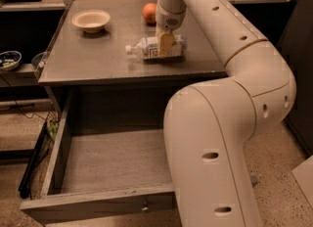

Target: Place blue plastic bottle into top drawer

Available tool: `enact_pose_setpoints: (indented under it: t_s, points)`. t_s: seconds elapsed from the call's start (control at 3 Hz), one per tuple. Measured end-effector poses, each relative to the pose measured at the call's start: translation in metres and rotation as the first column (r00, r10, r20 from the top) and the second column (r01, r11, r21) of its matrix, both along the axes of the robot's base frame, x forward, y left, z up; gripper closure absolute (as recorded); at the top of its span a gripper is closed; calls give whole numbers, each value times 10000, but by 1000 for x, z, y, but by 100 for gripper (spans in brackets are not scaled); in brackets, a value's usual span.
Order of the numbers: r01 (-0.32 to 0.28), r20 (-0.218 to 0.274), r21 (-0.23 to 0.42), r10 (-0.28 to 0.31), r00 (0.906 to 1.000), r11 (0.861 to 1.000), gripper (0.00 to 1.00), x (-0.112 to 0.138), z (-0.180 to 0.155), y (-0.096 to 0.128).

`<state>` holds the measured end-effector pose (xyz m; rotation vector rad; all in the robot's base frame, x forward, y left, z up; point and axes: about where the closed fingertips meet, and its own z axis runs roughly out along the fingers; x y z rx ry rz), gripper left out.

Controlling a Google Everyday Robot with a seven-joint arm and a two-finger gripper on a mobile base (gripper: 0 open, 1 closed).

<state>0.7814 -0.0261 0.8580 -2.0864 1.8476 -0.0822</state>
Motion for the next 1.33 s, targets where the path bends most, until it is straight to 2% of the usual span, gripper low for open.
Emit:
enact_pose_setpoints:
  t_s: [0.67,1.0,1.33]
  points:
    - [631,585,-136,-622,9963,9979,100,-13,50,-20]
    - [708,799,-28,-703,9943,9975,100,-30,75,-24]
    - [517,832,432,-551,9950,9977,100,-97,93,-12]
